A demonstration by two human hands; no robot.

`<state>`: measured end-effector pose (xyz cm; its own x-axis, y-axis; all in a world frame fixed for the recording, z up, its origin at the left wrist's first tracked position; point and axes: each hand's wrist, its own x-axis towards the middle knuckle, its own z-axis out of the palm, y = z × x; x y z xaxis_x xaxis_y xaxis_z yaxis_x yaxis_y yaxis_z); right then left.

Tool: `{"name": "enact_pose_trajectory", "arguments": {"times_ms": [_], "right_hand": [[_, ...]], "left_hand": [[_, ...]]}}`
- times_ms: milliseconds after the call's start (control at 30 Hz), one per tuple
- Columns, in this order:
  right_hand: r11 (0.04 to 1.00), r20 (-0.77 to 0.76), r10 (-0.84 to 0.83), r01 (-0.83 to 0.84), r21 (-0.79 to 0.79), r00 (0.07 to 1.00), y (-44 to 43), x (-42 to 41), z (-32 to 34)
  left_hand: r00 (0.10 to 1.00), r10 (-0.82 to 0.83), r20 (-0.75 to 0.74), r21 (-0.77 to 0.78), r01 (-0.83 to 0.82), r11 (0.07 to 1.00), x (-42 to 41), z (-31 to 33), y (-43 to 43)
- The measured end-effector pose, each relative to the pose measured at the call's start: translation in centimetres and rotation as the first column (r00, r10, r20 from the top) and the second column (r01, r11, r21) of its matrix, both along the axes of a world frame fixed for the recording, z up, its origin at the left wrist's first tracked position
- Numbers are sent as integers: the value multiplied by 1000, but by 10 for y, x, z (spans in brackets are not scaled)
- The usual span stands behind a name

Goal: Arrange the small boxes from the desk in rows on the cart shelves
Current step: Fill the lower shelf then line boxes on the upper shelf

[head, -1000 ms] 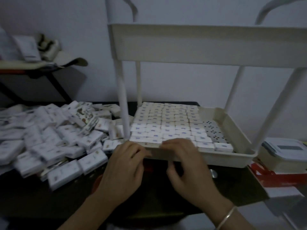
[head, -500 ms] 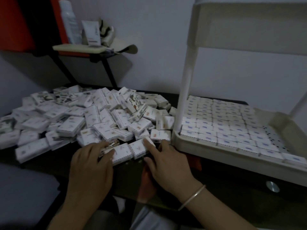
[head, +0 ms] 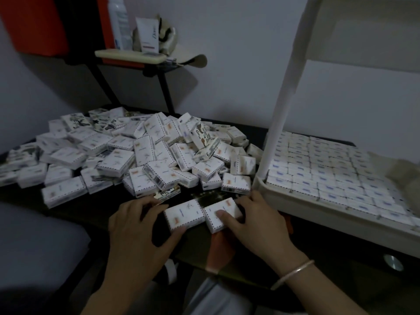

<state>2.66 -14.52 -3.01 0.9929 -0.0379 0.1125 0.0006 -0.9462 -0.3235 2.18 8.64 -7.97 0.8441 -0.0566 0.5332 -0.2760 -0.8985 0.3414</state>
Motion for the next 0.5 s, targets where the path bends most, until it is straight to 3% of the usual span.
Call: {"name": "enact_pose_trajectory", "arguments": {"times_ms": [133,267,400,500], "right_hand": [[973,-22,-14,19,230,1000,-7,-3,1],[809,-69,-18,56,585,997,-20,-9,4],[723,12,-12,0,691,1000,-43,-23,20],[691,113,-40,-54,721,993,-69,-39,40]], "left_hand": [[999,-34,14,-58,35,998,-2,2,-3],[988,-154,-28,-243,143,959,-8,11,-15],[937,-337,-94,-542,235,807,-8,25,-36],[856,-504,-116,-717,279,639,-1,43,-58]]}}
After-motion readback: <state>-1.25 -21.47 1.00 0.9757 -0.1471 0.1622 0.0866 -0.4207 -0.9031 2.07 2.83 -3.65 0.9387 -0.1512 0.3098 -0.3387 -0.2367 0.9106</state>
